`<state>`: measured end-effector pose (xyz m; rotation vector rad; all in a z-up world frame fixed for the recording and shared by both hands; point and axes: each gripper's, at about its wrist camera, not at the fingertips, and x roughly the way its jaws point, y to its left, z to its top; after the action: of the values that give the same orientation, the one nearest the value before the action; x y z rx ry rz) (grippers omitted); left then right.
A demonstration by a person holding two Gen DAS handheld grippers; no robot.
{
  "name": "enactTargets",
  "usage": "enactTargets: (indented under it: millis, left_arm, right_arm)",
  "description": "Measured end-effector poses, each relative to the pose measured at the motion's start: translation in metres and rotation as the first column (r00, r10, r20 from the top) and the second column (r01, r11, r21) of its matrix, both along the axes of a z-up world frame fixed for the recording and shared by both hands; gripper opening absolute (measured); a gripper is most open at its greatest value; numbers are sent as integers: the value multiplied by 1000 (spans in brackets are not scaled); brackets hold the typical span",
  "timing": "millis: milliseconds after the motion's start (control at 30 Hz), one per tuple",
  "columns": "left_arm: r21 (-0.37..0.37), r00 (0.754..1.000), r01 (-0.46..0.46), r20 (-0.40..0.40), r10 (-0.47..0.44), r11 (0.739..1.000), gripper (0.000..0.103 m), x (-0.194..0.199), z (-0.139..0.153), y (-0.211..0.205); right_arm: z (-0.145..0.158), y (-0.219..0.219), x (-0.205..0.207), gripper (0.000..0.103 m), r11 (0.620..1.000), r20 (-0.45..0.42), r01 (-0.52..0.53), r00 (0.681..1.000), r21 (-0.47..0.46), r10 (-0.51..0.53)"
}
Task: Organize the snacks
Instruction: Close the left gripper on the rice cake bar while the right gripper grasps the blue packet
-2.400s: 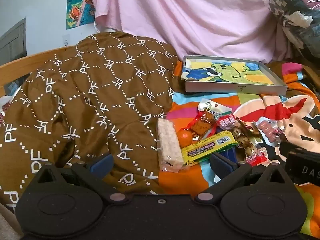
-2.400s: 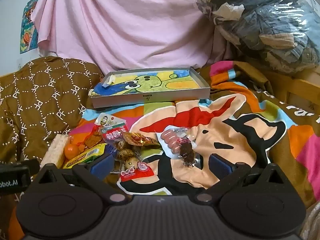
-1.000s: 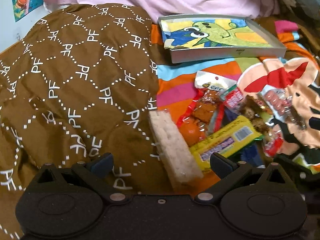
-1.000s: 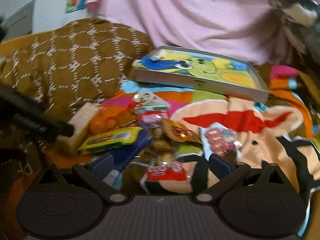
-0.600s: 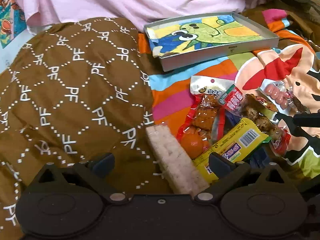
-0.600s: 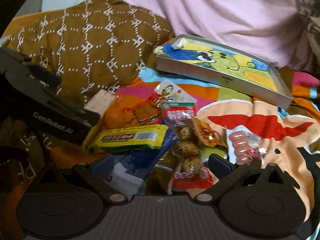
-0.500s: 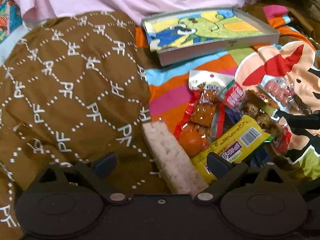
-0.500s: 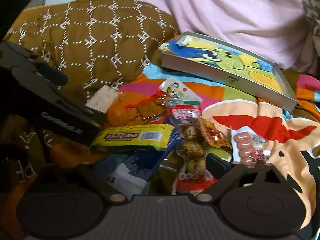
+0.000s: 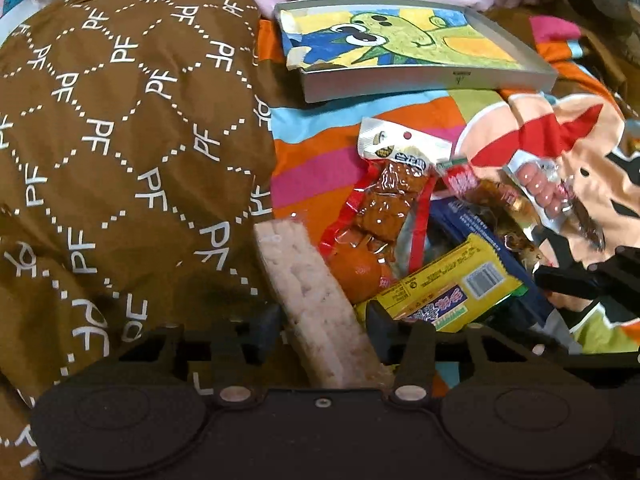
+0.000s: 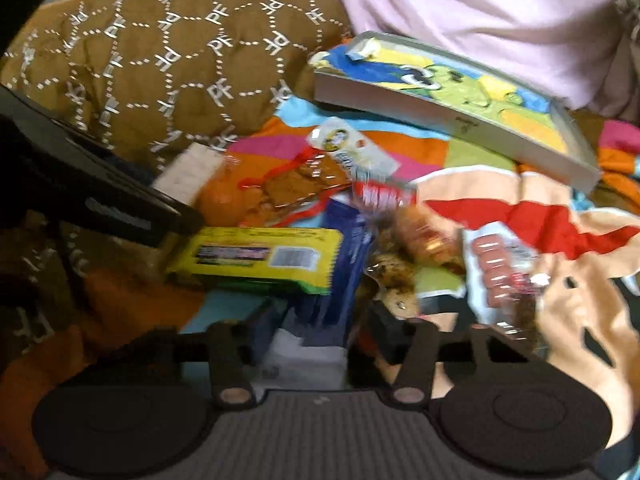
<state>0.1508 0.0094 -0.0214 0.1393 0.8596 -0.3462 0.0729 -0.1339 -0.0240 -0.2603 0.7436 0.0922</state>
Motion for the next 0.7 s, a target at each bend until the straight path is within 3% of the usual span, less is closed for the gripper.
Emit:
enactTargets:
  millis: [167, 367, 433, 600, 700]
  left_arm:
    - [-9, 1000, -13, -10, 13, 1000, 48, 5, -1, 0]
    - [-5, 999, -29, -38, 29, 1000, 54, 19, -7, -4]
    - [-13, 999, -35, -40, 35, 999, 54, 21, -9, -4]
    - [-33, 998, -53, -40, 52, 998, 49, 18, -8, 0]
    - [-64, 996, -76, -51, 73, 995, 44, 16, -7, 4]
  right_arm:
    - [-2, 1, 7, 51, 1000, 7, -10, 1000, -15, 10]
    - [-8, -9, 23, 53, 998, -35, -7, 999, 70, 10]
    - [-8, -11, 22, 48, 997, -33, -5, 999, 81, 8]
    - [-9, -8, 16, 38, 999, -3, -23, 1000, 26, 23]
    - [-10, 1, 11, 35, 997, 22, -35, 999, -69, 36]
